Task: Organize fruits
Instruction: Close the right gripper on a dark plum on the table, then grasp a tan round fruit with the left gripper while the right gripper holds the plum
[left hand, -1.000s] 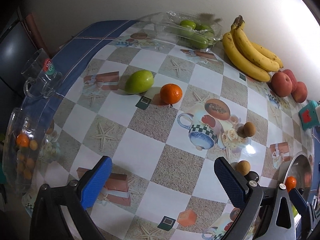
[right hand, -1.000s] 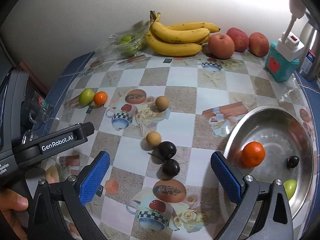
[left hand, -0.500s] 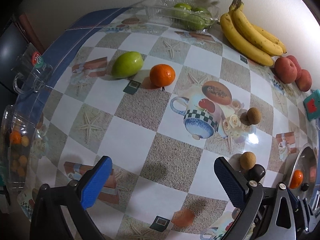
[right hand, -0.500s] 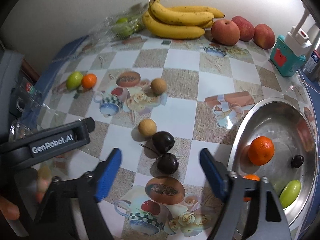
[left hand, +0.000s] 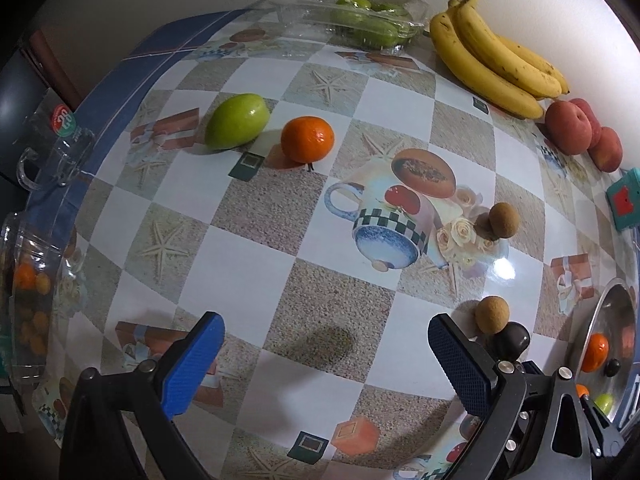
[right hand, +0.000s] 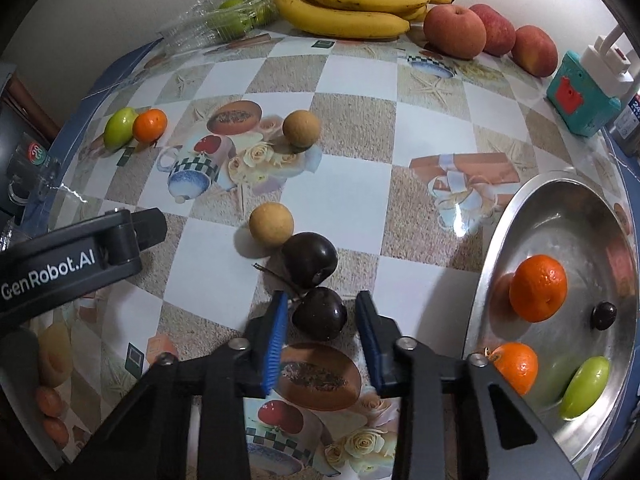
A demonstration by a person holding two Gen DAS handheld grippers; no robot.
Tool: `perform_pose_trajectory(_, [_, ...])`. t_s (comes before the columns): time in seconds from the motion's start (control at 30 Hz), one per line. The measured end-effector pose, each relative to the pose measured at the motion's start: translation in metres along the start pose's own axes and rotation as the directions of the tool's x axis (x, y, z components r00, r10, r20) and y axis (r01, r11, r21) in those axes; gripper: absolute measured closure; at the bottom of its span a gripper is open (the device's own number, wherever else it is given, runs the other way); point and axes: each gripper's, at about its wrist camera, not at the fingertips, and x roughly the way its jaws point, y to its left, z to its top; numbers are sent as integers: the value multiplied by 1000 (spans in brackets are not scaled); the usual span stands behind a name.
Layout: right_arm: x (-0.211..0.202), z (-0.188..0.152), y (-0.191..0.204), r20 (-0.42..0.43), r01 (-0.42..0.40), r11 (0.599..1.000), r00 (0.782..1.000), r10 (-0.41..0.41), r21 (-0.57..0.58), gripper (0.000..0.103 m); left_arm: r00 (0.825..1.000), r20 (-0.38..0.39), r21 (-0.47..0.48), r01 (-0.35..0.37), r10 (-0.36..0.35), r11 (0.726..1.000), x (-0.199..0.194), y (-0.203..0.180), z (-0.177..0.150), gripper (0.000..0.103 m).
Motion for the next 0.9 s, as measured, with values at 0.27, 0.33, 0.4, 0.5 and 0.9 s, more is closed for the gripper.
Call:
perform_pose_trajectory(0.27, [-2, -1, 1, -2, -5, 1000, 1000, 5, 9, 76, 1000, -2, 6, 0, 0, 1000, 0, -2, 0, 0])
perform_pose_trajectory(0.33, [-3, -1, 1, -1, -7, 1000, 1000, 7, 10, 76, 1000, -1, 9, 0, 0, 1000, 1, -1, 1, 0])
perform_pose_trajectory(0.4, [-4, -2, -1, -2, -12, 1000, 1000, 12, 14, 76, 1000, 2, 12, -1, 1, 1000, 0, -2, 0, 0])
perform_pose_trajectory(0.5, [-7, -2, -5, -5, -41, 998, 999, 41, 38, 76, 1000, 5, 13, 2, -2, 1000, -1, -5, 0, 0])
perform_pose_trajectory(0.9, [-45, 1, -29, 71, -124, 983, 991, 115, 133, 76, 994, -15, -20, 104, -104, 994, -4, -16, 1, 0])
